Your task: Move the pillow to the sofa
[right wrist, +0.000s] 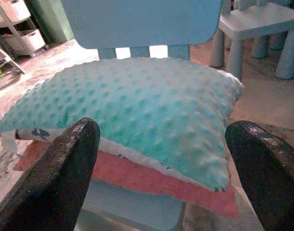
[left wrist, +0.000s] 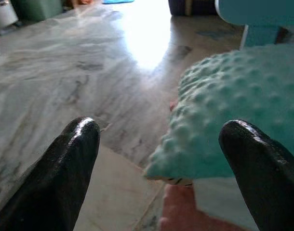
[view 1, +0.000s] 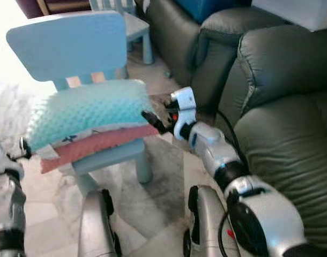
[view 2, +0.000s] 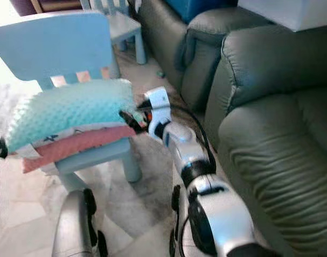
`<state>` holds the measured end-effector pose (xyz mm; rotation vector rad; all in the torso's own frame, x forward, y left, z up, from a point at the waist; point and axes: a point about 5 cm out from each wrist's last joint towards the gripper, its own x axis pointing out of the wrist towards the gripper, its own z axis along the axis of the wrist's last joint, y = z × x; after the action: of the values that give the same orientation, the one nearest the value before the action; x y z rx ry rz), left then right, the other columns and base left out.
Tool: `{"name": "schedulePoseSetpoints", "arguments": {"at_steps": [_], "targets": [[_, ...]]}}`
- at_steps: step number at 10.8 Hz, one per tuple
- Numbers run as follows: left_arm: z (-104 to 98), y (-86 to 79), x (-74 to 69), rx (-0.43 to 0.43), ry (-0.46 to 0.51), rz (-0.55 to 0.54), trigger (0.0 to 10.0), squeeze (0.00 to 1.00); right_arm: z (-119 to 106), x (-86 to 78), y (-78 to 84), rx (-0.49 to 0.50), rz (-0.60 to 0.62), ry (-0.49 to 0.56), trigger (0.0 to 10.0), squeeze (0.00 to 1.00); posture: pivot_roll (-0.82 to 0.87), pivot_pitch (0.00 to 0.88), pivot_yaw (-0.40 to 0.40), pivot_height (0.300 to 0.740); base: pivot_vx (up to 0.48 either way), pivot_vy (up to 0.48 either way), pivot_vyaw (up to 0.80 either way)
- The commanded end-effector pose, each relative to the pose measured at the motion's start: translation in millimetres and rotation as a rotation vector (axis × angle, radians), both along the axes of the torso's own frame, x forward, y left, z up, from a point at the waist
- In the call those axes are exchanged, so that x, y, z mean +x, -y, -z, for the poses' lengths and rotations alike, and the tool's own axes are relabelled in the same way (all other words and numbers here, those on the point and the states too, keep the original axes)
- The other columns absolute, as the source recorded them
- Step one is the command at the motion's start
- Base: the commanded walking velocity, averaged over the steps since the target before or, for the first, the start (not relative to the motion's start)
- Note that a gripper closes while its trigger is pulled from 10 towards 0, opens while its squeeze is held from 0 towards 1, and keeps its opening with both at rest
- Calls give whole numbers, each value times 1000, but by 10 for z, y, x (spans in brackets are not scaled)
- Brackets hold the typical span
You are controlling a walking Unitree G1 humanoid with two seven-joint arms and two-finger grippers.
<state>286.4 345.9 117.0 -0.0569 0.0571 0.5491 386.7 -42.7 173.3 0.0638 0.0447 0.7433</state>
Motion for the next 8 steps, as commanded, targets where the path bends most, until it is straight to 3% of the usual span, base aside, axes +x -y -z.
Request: {"name": "schedulePoseSetpoints", "arguments": {"at_steps": [1, 4, 6, 8], "targets": [[-11, -75, 13, 10, -11, -5, 10000, 0, -8, 11, -25, 4, -9, -24, 10000, 0, -91, 282, -35, 497, 0, 0, 0], [-53, -49, 170, -4, -13, 4, 10000, 0, -99, -7, -237, -14, -57, -3, 10000, 0, -91, 303, -53, 497, 0, 0, 0], [12, -16, 237, -59, -28, 1, 10000, 0, -80, -59, -410, -11, -80, -24, 10000, 0, -88, 311, -55, 497, 0, 0, 0], [-8, 92, 342, -91, -10, 32, 10000, 0, -110, -114, -576, 23, -128, -40, 10000, 0, -79, 321, -61, 497, 0, 0, 0]]}}
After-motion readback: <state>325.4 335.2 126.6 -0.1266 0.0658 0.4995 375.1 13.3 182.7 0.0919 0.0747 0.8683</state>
